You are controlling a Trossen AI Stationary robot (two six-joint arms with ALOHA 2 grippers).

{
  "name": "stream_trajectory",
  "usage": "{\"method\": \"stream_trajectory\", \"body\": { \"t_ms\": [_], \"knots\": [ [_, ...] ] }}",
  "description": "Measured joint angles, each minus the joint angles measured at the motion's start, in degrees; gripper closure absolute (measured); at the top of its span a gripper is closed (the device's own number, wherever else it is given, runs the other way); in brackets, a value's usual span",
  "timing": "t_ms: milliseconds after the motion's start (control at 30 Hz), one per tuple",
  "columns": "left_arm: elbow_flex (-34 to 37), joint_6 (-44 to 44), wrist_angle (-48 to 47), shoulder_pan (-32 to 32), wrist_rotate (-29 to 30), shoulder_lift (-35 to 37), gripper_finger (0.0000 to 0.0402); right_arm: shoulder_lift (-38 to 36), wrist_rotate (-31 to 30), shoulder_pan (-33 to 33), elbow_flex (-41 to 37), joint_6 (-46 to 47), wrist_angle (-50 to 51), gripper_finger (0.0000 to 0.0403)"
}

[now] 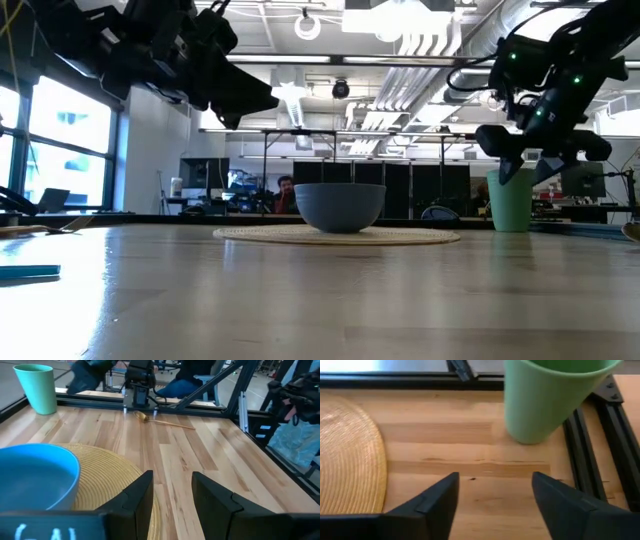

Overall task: Pick & Place Utensil
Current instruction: Put the green cup on the brown placemat to the top right of the blue bowl

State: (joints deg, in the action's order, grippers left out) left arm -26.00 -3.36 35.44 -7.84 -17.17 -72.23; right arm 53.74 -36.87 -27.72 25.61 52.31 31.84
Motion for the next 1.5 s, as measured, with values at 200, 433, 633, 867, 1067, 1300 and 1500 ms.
{"method": "stream_trajectory", "body": {
  "t_ms": [200,433,633,867,1067,1300,1500],
  "knots": [
    [0.0,-0.2,0.0,0.0,-0.1,0.0,0.0269,0.0,-1.9,-2.4,-0.1,0.0,-2.9,0.0069],
    [0.0,-0.1,0.0,0.0,-0.3,0.0,0.0269,0.0,-6.1,-5.8,-0.3,-1.0,-6.8,0.0006],
    [0.0,-0.1,0.6,0.0,-0.3,0.0,0.0269,3.7,-7.7,-8.3,-0.3,-2.7,-10.1,0.0009],
    [0.0,-0.3,0.0,0.0,-0.4,0.0,0.0269,13.2,-13.6,-10.3,-0.3,-4.7,-21.1,0.0004],
    [0.0,-0.4,-0.5,0.0,-0.4,0.0,0.0269,17.4,-13.7,-13.8,-0.3,-1.4,-22.2,0.0006],
    [0.0,-0.4,-0.6,0.0,-0.4,0.0,0.0269,22.4,-13.7,-17.5,-0.3,-4.1,-33.0,0.0006],
    [0.0,-0.4,-1.1,0.0,-0.7,0.0,0.0269,26.0,-18.4,-17.9,-0.2,-4.8,-37.8,0.0006]
  ]
}}
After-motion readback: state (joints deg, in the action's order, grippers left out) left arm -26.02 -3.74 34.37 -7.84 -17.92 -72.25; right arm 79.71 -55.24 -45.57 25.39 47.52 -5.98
